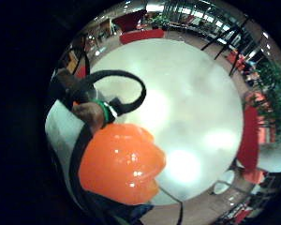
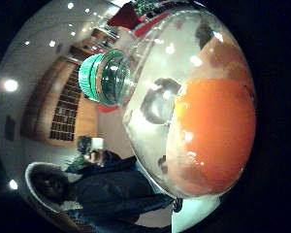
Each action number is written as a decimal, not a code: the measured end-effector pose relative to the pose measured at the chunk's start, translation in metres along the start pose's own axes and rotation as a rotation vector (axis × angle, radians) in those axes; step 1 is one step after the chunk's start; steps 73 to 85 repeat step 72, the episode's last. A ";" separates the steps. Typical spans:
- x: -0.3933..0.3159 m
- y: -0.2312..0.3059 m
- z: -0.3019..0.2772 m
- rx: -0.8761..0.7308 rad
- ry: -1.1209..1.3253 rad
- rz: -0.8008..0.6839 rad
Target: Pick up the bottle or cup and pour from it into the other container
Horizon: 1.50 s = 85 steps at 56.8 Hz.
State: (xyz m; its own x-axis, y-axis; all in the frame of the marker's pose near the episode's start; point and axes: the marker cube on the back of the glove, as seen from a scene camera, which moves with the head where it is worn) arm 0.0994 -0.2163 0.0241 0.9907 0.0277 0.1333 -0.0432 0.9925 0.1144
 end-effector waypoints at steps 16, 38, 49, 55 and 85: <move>-0.028 -0.004 0.020 -0.167 0.310 -0.069; -0.050 -0.021 0.042 -0.249 0.799 -0.182; -0.053 -0.015 0.050 -0.270 0.803 -0.195; -0.052 -0.016 0.047 -0.251 0.788 -0.182; -0.053 -0.014 0.038 -0.233 0.679 -0.183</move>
